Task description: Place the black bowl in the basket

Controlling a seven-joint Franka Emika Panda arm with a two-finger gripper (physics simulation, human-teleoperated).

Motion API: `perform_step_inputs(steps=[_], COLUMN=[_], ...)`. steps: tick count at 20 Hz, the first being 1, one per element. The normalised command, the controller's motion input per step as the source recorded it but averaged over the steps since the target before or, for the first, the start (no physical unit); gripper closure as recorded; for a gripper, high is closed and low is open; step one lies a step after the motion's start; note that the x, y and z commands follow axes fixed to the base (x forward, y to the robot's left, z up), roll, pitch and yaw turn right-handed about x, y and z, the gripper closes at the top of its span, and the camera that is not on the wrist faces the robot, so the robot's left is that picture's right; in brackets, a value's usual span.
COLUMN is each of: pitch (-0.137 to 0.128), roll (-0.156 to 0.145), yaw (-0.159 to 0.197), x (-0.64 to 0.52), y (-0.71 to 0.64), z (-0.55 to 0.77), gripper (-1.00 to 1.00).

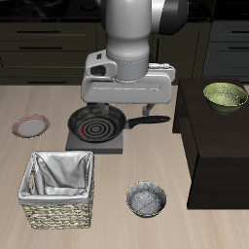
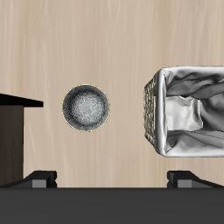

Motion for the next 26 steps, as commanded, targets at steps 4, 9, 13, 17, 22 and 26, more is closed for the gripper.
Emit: perform_step_inputs(steps=[4, 9, 13, 17, 22, 26], pitch=[0.009, 0.005, -0.004, 0.005, -0.007, -0.006], roll=[0.028, 0.008, 0.041, 0.014, -0.014, -0.007], yaw=[-0.006, -0.009, 0.002, -0.015, -0.017, -0.007], x=[0.20, 0.12, 0.02, 0.04, 0.13, 0.11], y=[-0.06, 0.00, 0.11, 0.04, 0.01, 0.02], z=[-0.03, -0.03, -0.02, -0.02, 0.03, -0.02], gripper=[-1.00, -1.00, -1.00, -1.00, -1.00, -1.00])
